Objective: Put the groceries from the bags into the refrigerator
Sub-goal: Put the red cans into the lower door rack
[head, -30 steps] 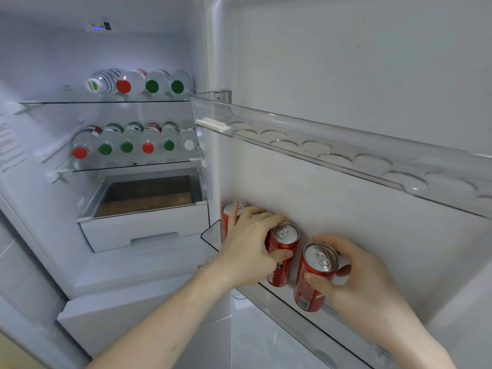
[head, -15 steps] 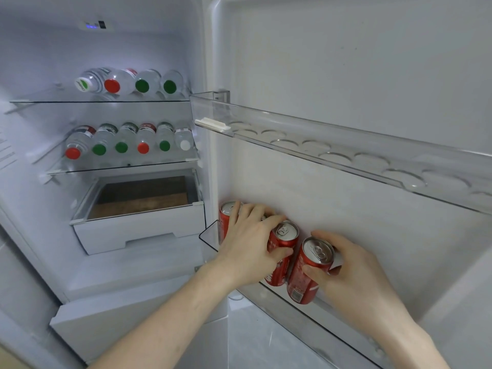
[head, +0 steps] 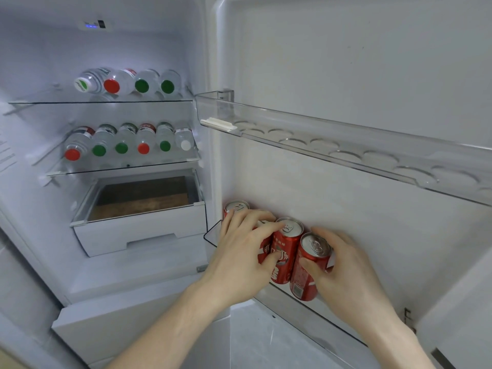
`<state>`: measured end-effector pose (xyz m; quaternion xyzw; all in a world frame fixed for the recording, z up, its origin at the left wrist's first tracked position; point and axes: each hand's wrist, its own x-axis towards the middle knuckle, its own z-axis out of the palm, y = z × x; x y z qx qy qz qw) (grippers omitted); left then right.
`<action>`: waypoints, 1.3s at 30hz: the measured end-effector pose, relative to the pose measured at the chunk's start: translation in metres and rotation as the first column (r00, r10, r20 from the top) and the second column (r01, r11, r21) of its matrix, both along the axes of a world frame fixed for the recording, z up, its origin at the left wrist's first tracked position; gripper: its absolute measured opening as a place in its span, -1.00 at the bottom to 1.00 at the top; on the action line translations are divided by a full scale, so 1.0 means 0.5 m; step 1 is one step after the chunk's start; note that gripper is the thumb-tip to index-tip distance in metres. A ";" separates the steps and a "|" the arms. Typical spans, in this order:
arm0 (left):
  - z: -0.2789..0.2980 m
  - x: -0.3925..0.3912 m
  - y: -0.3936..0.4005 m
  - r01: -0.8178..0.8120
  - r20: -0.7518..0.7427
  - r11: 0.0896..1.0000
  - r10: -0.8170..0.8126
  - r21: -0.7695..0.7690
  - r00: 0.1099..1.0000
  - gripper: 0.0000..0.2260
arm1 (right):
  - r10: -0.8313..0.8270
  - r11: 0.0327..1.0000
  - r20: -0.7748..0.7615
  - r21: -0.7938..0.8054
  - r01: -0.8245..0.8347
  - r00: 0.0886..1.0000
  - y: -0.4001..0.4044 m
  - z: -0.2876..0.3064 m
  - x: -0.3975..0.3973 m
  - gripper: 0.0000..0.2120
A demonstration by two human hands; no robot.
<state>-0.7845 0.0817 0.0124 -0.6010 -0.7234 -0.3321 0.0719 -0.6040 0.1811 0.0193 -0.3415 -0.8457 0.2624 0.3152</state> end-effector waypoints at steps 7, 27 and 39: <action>-0.001 -0.021 -0.057 -0.040 0.085 0.998 0.035 0.055 0.996 -0.57 | -0.071 0.997 -0.019 -0.018 0.071 0.997 -0.016 -0.013 -0.003 -0.53; -0.082 -0.133 -0.420 -0.434 0.199 0.890 0.455 -0.140 0.868 -0.52 | 0.532 0.837 0.107 0.082 -0.541 0.840 -0.233 -0.012 -0.181 -0.61; -0.165 -0.073 -0.766 -0.828 0.085 0.407 0.909 -0.384 0.408 -0.43 | 0.868 0.267 0.488 -0.302 -0.915 0.093 -0.443 -0.060 -0.470 -0.37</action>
